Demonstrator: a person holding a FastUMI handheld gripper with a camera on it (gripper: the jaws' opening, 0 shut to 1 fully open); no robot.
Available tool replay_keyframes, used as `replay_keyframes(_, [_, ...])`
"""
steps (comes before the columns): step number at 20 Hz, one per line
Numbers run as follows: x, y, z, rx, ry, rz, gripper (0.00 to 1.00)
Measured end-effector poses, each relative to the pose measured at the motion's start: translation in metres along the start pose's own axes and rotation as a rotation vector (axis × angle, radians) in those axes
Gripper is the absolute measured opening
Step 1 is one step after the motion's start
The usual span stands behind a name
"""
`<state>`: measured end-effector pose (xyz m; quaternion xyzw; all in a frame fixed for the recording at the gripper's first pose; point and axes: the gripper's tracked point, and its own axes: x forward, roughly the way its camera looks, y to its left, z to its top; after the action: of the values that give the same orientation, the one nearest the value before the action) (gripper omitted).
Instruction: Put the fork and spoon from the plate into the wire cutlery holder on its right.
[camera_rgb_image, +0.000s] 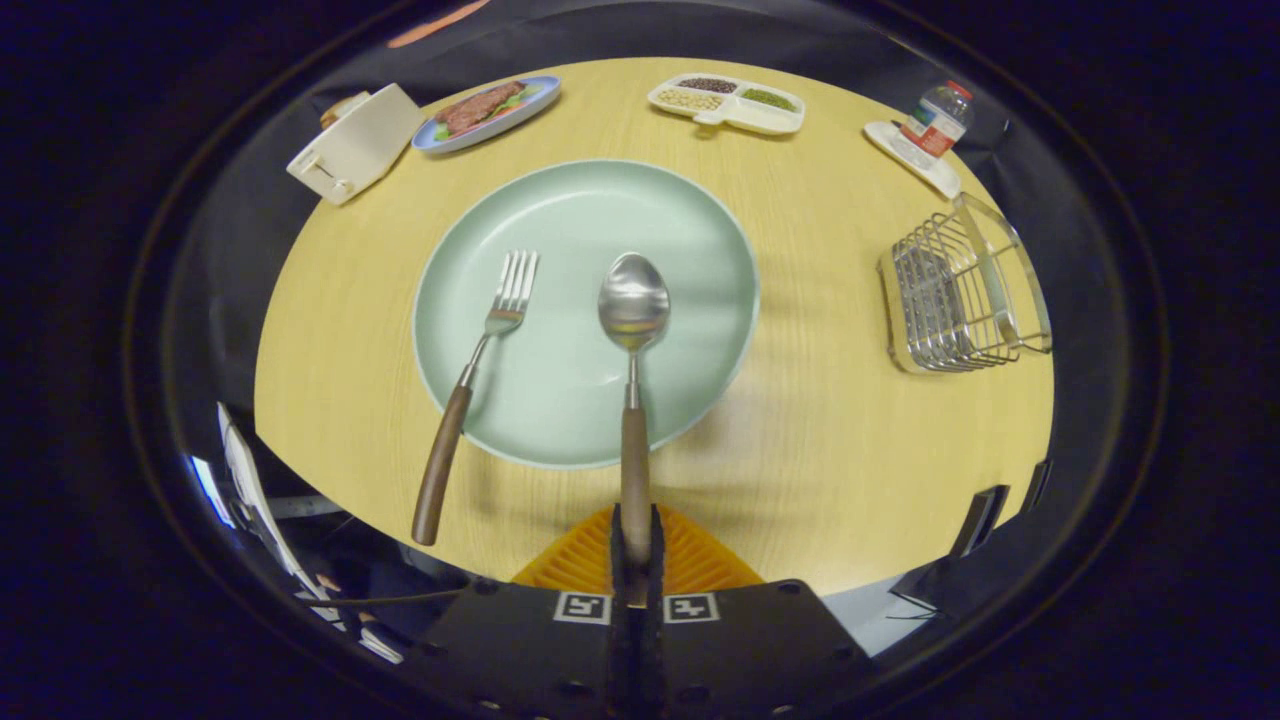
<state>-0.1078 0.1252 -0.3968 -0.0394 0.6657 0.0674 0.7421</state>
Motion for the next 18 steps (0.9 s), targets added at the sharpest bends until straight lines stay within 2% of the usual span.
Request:
replay_keyframes(3, [-0.008, 0.006, -0.001, 0.077, 0.023, 0.065, 0.0])
replay_keyframes(10, [-0.055, 0.008, 0.018, 0.104, -0.023, 0.126, 0.0])
replay_keyframes(18, [-0.129, -0.034, 0.045, 0.209, -0.073, 0.171, 0.0])
